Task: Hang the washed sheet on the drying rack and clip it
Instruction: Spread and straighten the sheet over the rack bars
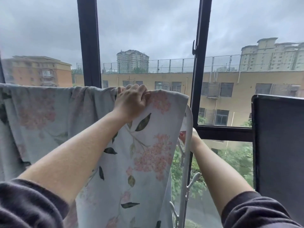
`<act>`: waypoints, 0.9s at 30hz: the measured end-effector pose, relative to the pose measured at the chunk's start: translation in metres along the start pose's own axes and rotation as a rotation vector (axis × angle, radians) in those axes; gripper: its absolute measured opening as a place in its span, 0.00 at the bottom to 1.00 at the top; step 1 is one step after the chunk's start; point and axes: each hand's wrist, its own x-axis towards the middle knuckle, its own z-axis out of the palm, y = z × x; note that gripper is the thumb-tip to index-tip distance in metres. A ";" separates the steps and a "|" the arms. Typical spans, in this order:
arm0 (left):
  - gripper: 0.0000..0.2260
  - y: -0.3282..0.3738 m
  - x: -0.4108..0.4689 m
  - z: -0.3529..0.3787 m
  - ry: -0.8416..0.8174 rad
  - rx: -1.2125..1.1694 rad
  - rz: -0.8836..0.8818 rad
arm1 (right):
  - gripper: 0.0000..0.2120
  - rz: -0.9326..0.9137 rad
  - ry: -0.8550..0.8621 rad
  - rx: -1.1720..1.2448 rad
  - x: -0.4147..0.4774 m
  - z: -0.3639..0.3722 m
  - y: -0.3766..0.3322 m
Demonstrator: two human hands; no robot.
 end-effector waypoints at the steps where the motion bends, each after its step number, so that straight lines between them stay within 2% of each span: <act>1: 0.09 -0.001 0.000 0.000 0.001 0.000 0.000 | 0.11 -0.069 0.022 0.036 0.008 -0.006 0.000; 5: 0.09 -0.002 0.002 0.002 0.002 -0.007 -0.004 | 0.10 -0.195 0.218 0.178 0.025 -0.041 -0.022; 9: 0.10 0.002 0.003 0.005 0.007 -0.014 -0.010 | 0.10 -0.314 0.315 -0.031 0.030 -0.060 -0.039; 13: 0.10 0.004 0.002 0.006 0.003 -0.019 -0.008 | 0.09 -0.303 0.312 -0.187 0.030 -0.073 -0.031; 18: 0.12 0.002 0.000 0.005 0.015 -0.024 0.009 | 0.08 -0.319 0.348 -0.262 0.017 -0.073 -0.034; 21: 0.15 0.000 0.000 0.006 0.026 -0.021 0.015 | 0.06 -0.431 0.442 -0.421 0.006 -0.071 -0.049; 23: 0.15 0.001 -0.001 0.008 0.042 -0.016 0.015 | 0.06 -0.499 0.453 -0.607 0.005 -0.075 -0.055; 27: 0.15 0.004 -0.002 0.012 0.062 -0.026 0.015 | 0.10 -0.355 0.326 -0.971 0.008 -0.087 -0.047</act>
